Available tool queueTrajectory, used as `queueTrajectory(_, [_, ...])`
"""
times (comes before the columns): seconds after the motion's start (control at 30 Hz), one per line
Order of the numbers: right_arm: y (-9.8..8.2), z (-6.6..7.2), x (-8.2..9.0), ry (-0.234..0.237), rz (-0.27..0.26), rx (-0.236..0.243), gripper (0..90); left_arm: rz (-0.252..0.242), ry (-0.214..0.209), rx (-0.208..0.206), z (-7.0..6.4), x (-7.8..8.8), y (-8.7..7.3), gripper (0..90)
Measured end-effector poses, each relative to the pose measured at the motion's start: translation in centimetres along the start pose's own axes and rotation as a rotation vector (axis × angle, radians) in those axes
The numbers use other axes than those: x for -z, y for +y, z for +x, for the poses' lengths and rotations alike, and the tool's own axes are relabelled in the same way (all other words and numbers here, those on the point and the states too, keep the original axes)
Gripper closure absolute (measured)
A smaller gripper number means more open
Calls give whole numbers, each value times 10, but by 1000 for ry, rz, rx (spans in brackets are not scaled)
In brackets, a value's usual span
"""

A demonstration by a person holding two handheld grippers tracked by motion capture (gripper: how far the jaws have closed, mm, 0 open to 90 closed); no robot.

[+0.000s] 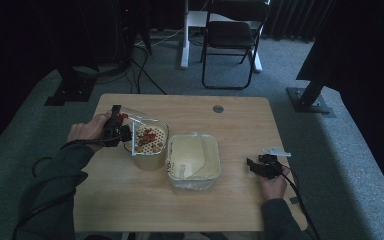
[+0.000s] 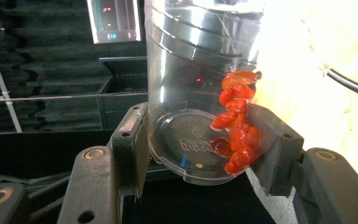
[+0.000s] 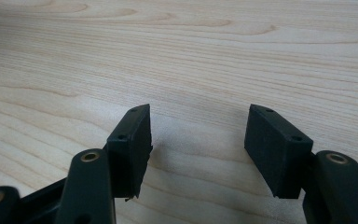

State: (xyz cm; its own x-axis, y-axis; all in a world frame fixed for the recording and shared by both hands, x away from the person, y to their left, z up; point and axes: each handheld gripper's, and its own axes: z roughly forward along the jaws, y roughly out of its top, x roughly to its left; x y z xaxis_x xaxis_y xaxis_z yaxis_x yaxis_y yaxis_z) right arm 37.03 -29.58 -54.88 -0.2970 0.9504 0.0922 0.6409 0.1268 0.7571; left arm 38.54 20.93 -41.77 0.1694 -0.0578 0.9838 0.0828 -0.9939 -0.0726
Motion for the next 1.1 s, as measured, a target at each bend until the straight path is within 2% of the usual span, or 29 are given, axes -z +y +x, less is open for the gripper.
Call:
queueTrajectory(0.03, [0,0,0,0,0,0,406,-3,-6,11,0,0,0,452])
queueTrajectory(0.07, [0,0,0,0,0,0,406,0,-10,39,1,-1,-1,452])
queueTrajectory(0.2, [0,0,0,1,0,-1,406,-5,-47,81,-1,-1,-4,450])
queueTrajectory(0.23, [0,0,0,1,0,-1,406,-8,-53,103,-1,-1,-5,449])
queueTrajectory(0.37, [0,0,0,4,-2,-3,406,-11,-62,95,-6,-3,-6,447])
queueTrajectory(0.57, [0,-1,0,5,-2,-7,406,-9,-56,100,-4,-2,-8,446])
queueTrajectory(0.77, [0,-1,0,5,-2,-5,406,-30,-87,199,1,-2,-11,444])
queueTrajectory(0.93, [0,-1,0,6,-1,-7,406,-35,-100,211,0,-3,-10,442])
queueTrajectory(1.1, [0,-1,0,5,-2,-11,413,-57,-150,285,4,-3,-8,442])
